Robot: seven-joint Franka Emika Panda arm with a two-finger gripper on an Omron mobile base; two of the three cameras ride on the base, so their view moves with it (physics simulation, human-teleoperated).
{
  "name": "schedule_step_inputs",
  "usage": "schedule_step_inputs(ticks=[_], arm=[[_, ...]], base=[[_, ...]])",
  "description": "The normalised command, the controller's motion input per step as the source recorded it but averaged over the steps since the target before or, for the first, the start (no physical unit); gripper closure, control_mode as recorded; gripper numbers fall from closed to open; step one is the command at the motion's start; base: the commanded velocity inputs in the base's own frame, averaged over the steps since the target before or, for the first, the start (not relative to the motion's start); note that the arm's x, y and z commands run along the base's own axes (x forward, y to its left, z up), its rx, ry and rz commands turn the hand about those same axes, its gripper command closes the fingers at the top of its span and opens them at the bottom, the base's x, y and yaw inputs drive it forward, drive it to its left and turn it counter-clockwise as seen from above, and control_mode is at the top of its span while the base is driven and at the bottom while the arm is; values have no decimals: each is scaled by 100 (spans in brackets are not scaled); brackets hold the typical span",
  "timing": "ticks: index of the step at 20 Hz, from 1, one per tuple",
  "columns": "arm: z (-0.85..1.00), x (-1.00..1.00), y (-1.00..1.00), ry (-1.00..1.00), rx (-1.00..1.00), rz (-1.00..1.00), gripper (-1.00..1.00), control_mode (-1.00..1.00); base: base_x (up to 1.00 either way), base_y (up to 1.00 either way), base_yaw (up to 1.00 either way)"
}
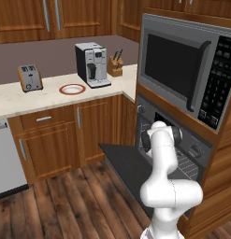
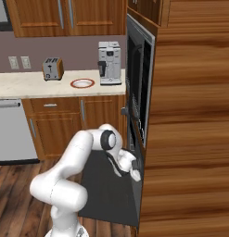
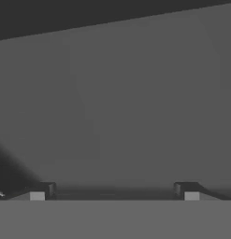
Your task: Place the fish on the rack of the oven, and slide the rack back inside. Close the oven door.
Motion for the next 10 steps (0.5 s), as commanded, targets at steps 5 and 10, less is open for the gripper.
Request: schedule_step_inputs(ticks=[5,10], arm=[[55,-34,-27,-7,0,0,-100,-100],[23,-28,51,-7,0,0,-100,-100]], base=[[0,0,0],[0,0,0]])
